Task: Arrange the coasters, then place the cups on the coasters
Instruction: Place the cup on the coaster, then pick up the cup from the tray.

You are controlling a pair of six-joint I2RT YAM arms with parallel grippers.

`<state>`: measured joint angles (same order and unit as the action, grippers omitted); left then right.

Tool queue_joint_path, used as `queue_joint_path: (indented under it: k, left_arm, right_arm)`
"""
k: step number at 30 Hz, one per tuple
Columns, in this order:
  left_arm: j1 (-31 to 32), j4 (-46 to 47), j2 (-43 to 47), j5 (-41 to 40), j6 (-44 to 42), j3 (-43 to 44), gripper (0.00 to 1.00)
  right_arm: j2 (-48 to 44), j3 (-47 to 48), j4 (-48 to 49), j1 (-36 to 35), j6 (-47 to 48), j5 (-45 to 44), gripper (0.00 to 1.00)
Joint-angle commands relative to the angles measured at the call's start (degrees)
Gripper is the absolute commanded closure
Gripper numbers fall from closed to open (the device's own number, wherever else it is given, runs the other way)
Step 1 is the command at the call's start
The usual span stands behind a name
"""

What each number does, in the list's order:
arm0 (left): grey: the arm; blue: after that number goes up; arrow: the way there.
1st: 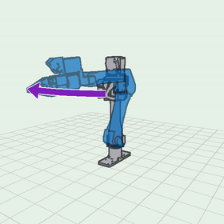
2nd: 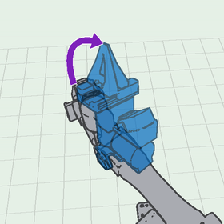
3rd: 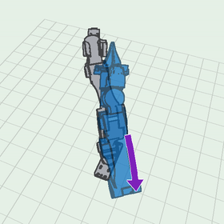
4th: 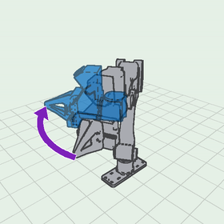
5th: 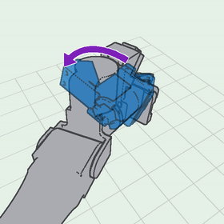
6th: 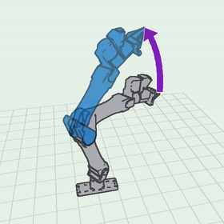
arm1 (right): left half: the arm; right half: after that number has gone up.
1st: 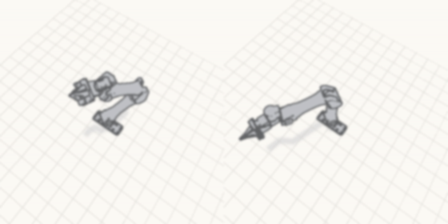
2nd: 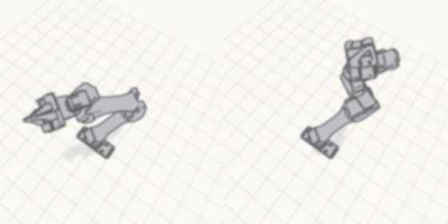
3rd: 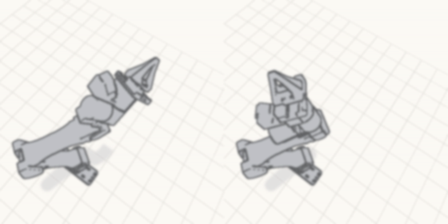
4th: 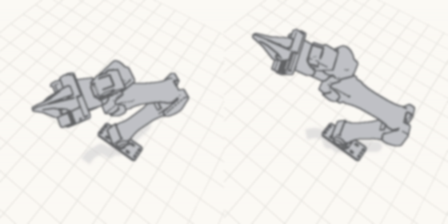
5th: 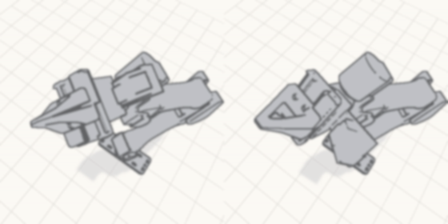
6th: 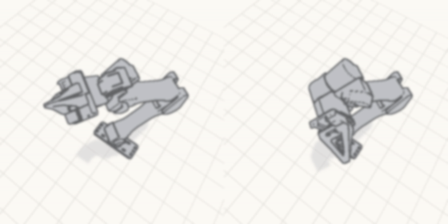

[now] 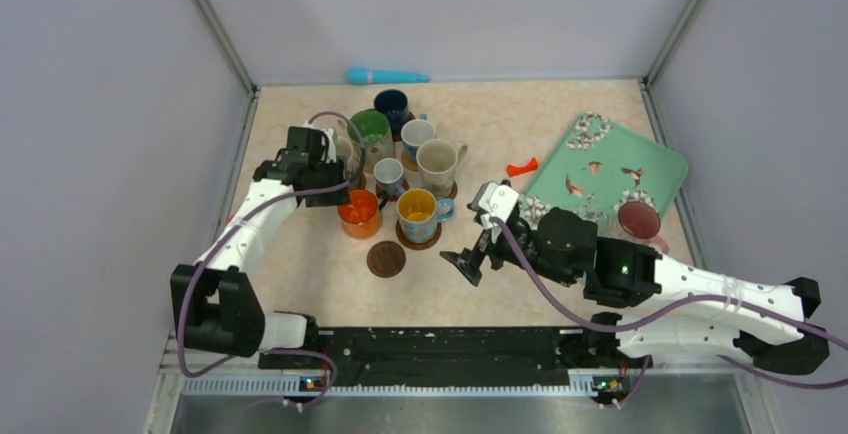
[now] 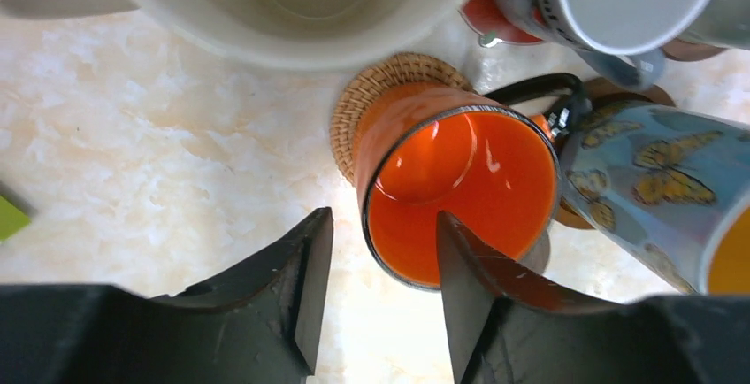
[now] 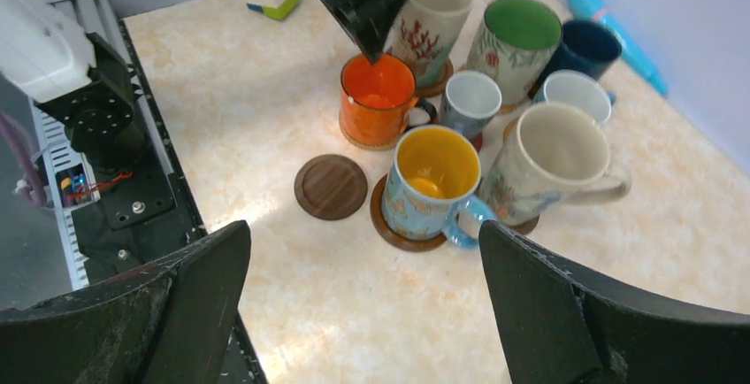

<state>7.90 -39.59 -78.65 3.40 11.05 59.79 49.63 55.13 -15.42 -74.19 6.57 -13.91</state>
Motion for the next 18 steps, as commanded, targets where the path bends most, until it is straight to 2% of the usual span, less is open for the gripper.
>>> queue_joint_path:
  k: [1,7,11,12,18]
  left_arm:
    - [-0.3,-1.7,7.5,3.2,0.7,1.4,0.46]
    - [-0.3,-2.4,16.1,7.8,0.6,1.9,0.38]
    - [-0.3,-1.5,22.6,9.1,1.0,1.5,0.04]
    - [-0.3,-0.7,24.3,9.4,1.1,0.9,0.02]
    - [-0.3,4.1,34.1,8.4,2.9,-5.0,0.01]
  right_arm:
    - [1.6,-1.2,1.3,0.0,-11.6,-7.1,0.01]
    - [3.8,-2.6,-0.3,1.1,-22.0,-12.0,0.01]
    - [3.7,-2.5,-3.6,1.8,-28.1,-15.0,0.01]
    - [3.5,-2.3,-4.9,1.9,-29.8,-16.3,0.01]
    - [2.8,-3.3,-7.8,3.6,-36.1,-20.4,0.05]
